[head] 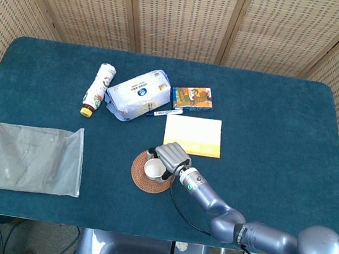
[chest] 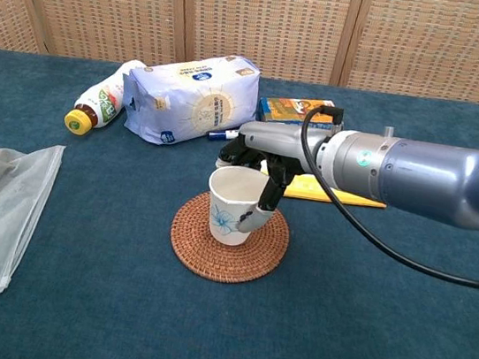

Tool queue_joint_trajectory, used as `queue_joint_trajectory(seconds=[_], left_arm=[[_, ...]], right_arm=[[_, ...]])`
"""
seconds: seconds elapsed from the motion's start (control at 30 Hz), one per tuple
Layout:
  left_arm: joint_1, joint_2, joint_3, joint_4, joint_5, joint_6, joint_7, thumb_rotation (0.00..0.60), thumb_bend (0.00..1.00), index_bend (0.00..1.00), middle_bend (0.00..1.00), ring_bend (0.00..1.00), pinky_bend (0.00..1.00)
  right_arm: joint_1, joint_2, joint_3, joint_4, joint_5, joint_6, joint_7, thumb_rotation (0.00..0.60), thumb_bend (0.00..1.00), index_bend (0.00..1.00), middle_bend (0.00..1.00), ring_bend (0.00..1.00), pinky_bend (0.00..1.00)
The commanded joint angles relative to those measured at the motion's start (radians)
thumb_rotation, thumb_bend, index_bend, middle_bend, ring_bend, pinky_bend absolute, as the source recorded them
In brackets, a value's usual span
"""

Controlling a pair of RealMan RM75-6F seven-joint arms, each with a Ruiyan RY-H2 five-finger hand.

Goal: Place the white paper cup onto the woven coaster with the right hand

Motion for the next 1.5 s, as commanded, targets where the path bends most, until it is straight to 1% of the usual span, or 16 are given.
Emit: queue_joint_trajectory(seconds=[0.03,0.13,0.17,0.23,0.27,0.3,0.37,0.53,0.63,0.8,0.93,1.0,1.1,1.23,1.33,1.5], left_arm=[[-0.001,0.000,0.000,0.000,-0.002,-0.001,-0.001,0.600,0.06,0.00,0.00,0.00,0.00],[-0.002,0.000,0.001,0.001,-0.002,-0.003,-0.003,0.600,0.06,0.00,0.00,0.00,0.00],[-0.003,0.000,0.002,0.002,-0.002,-0.004,-0.003,0.600,0.06,0.00,0.00,0.00,0.00],[-0.004,0.001,0.002,0.002,-0.003,-0.005,-0.003,0.600,0.06,0.00,0.00,0.00,0.00],[-0.004,0.001,0.002,0.002,-0.003,-0.004,-0.003,0.600,0.06,0.00,0.00,0.00,0.00],[-0.004,0.000,0.003,0.002,-0.003,-0.003,-0.003,0.600,0.06,0.00,0.00,0.00,0.00],[-0.004,-0.001,0.003,0.002,-0.002,-0.002,-0.001,0.600,0.06,0.00,0.00,0.00,0.00],[-0.007,-0.004,0.006,0.000,-0.001,-0.002,0.009,0.600,0.06,0.00,0.00,0.00,0.00],[-0.005,-0.004,0.007,-0.002,0.001,0.002,0.010,0.600,0.06,0.00,0.00,0.00,0.00],[0.000,-0.001,0.010,-0.006,0.010,0.014,0.003,0.600,0.06,0.00,0.00,0.00,0.00],[0.008,0.003,0.014,-0.007,0.026,0.029,-0.011,0.600,0.06,0.00,0.00,0.00,0.00],[0.012,0.006,0.017,-0.007,0.037,0.038,-0.019,0.600,0.06,0.00,0.00,0.00,0.00],[0.017,0.010,0.020,-0.005,0.049,0.047,-0.033,0.600,0.06,0.00,0.00,0.00,0.00],[0.022,0.008,0.019,0.002,0.057,0.061,-0.048,0.600,0.06,0.00,0.00,0.00,0.00],[0.028,0.004,0.019,0.008,0.060,0.072,-0.053,0.600,0.06,0.00,0.00,0.00,0.00],[0.036,0.003,0.021,0.009,0.074,0.090,-0.057,0.600,0.06,0.00,0.00,0.00,0.00]], right_arm=[[0.021,-0.030,-0.001,0.025,0.045,0.013,-0.033,0.600,0.11,0.40,0.50,0.49,0.60],[0.028,-0.036,-0.013,0.029,0.073,0.024,-0.061,0.600,0.11,0.38,0.47,0.47,0.58],[0.030,-0.036,-0.016,0.027,0.084,0.028,-0.067,0.600,0.10,0.32,0.42,0.41,0.51],[0.033,-0.033,-0.022,0.022,0.095,0.028,-0.076,0.600,0.08,0.16,0.24,0.24,0.32],[0.036,-0.024,-0.028,0.012,0.104,0.020,-0.080,0.600,0.07,0.07,0.12,0.12,0.20],[0.037,-0.016,-0.031,0.002,0.110,0.014,-0.082,0.600,0.06,0.02,0.05,0.04,0.11],[0.038,-0.001,-0.030,-0.018,0.113,0.019,-0.083,0.600,0.06,0.00,0.00,0.00,0.05],[0.027,0.048,-0.027,-0.096,0.102,0.067,-0.091,0.600,0.06,0.00,0.00,0.00,0.03],[0.014,0.102,-0.035,-0.169,0.096,0.097,-0.108,0.600,0.06,0.00,0.00,0.00,0.03],[-0.030,0.230,-0.058,-0.325,0.067,0.170,-0.143,0.600,0.06,0.00,0.00,0.00,0.03],[-0.104,0.360,-0.096,-0.442,-0.014,0.269,-0.163,0.600,0.06,0.00,0.00,0.00,0.00],[-0.161,0.422,-0.127,-0.479,-0.095,0.345,-0.156,0.600,0.03,0.00,0.00,0.00,0.00],[-0.248,0.481,-0.179,-0.464,-0.250,0.477,-0.131,0.600,0.00,0.00,0.00,0.00,0.00],[-0.354,0.517,-0.236,-0.399,-0.380,0.623,-0.023,0.600,0.00,0.00,0.00,0.00,0.00],[-0.428,0.545,-0.282,-0.346,-0.435,0.696,0.090,0.600,0.00,0.00,0.00,0.00,0.00],[-0.538,0.530,-0.319,-0.242,-0.473,0.819,0.164,0.600,0.00,0.00,0.00,0.00,0.00]])
